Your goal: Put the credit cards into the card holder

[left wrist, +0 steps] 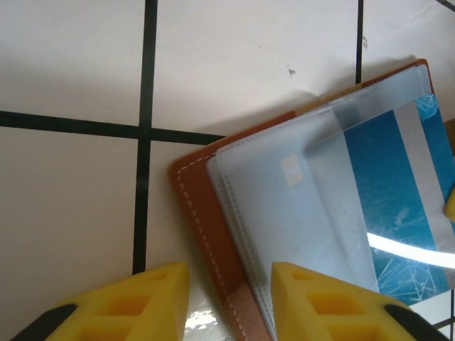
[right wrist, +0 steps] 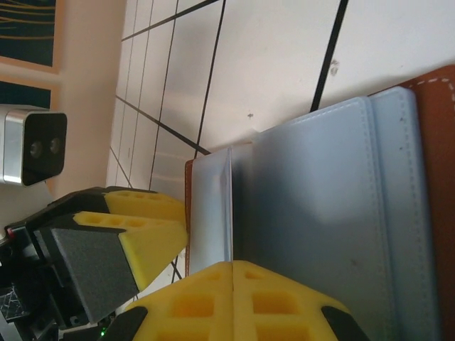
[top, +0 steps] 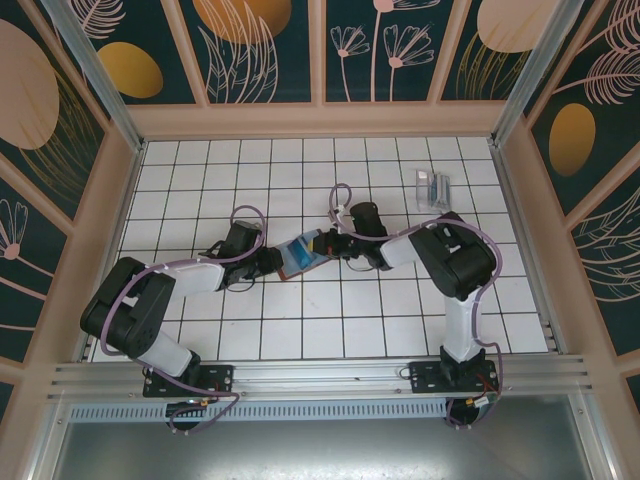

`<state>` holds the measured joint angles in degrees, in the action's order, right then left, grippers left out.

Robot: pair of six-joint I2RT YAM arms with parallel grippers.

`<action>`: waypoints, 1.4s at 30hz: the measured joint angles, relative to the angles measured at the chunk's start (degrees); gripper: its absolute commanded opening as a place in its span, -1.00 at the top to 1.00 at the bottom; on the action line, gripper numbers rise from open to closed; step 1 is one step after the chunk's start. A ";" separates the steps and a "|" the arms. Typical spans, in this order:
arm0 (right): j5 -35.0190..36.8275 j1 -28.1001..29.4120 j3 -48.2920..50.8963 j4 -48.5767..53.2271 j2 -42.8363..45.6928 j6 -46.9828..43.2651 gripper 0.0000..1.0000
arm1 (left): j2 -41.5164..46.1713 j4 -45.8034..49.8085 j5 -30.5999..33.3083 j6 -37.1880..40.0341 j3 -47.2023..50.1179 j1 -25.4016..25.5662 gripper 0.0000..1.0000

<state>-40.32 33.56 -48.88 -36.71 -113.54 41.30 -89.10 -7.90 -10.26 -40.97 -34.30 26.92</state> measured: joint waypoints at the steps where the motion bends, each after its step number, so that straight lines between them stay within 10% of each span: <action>1: 0.33 0.24 0.37 -0.74 0.00 0.72 1.00 | -0.02 -0.04 -0.02 0.00 0.00 0.00 0.28; 25: 4.15 4.61 0.63 -7.82 -3.52 6.54 0.90 | -0.66 -1.29 0.57 0.02 0.26 0.20 0.39; 42: 10.73 6.19 -4.76 9.49 0.11 -8.02 0.53 | -0.42 -0.42 1.75 0.04 0.11 0.44 0.51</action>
<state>-29.58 39.75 -53.65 -27.22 -113.43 33.28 -89.52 -8.32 -8.51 -40.93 -34.20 27.35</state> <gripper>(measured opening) 0.227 0.251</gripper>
